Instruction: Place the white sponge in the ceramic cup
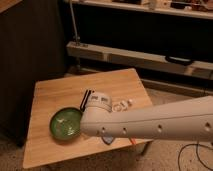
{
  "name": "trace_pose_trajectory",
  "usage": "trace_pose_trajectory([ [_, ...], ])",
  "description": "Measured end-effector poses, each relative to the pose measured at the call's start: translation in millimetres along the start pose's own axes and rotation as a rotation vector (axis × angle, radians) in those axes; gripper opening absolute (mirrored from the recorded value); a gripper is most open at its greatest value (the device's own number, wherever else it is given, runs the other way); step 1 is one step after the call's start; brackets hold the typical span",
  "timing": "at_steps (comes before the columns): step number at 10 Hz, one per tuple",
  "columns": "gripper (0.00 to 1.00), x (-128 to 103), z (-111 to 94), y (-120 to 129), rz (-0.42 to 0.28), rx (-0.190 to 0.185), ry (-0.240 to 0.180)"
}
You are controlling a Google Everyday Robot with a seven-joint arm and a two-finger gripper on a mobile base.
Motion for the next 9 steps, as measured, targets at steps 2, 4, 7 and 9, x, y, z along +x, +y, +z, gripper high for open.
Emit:
trace_pose_trajectory([
  [2, 0.8, 3, 11, 12, -0.031, 0.079, -0.004],
  [4, 0.8, -1, 29, 11, -0.078, 0.111, -0.013],
  [7, 0.8, -14, 64, 10, -0.149, 0.077, -0.032],
  [9, 0.8, -18, 83, 17, -0.162, 0.064, -0.039],
])
